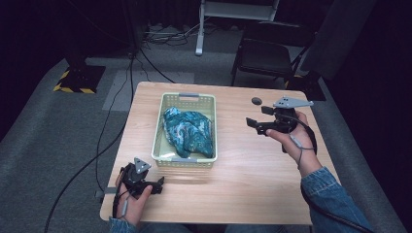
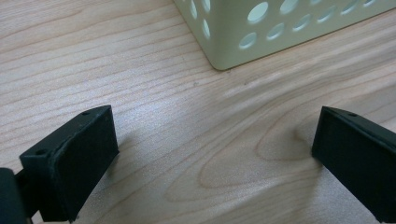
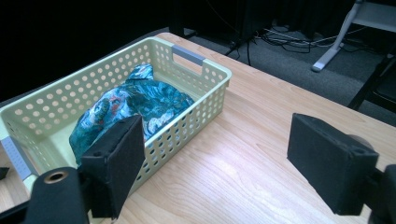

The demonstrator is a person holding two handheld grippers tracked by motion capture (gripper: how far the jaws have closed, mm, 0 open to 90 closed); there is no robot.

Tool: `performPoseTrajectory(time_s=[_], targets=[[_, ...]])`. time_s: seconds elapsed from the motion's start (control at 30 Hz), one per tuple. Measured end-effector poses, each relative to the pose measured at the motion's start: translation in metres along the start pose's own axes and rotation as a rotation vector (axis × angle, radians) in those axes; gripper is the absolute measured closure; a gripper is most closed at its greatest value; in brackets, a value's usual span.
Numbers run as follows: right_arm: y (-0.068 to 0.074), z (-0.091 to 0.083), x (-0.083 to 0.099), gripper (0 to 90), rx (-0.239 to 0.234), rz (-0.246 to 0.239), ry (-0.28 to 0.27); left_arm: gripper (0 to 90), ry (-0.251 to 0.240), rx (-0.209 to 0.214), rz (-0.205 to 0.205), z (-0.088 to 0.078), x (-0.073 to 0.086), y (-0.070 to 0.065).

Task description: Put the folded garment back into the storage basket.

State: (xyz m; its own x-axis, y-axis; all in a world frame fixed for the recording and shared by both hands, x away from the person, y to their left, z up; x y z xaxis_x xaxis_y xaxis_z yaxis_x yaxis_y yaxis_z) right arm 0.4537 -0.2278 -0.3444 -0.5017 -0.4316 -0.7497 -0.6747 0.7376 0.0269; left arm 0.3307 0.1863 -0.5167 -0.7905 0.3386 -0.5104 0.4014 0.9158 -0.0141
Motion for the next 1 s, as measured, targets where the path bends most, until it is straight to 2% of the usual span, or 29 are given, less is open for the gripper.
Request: performPoseTrajectory(time_s=[0.23,0.47,0.7,1.0], targets=[[-0.007,-0.008,0.009,19.1,0.001,-0.007,-0.001,0.3,0.000,-0.001,0.000,0.000,0.000,0.000],[-0.018,-0.012,0.019,19.0,0.013,0.012,0.011,0.2,0.000,-0.001,0.000,0.000,0.000,0.000],[-0.024,-0.016,0.028,18.8,0.012,0.010,0.014,0.2,0.000,-0.001,0.000,0.000,0.000,0.000],[-0.036,-0.024,0.042,18.6,0.043,0.024,0.034,0.2,0.000,-0.001,0.000,0.000,0.000,0.000]])
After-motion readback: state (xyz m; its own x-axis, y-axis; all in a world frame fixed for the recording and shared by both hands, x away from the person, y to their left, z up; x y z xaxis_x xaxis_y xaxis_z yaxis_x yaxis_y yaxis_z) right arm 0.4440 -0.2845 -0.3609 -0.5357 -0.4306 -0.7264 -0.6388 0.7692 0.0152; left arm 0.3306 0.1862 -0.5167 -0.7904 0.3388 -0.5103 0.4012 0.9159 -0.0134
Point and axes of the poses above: each handheld gripper's, and its own axes: z roughly forward along the jaws, x roughly out of its underside, y roughly to its left, the point moved 2 cm from there along z, roughly forward along the jaws, and after that the axes turned 12 degrees about y, right-handed, at the moved point
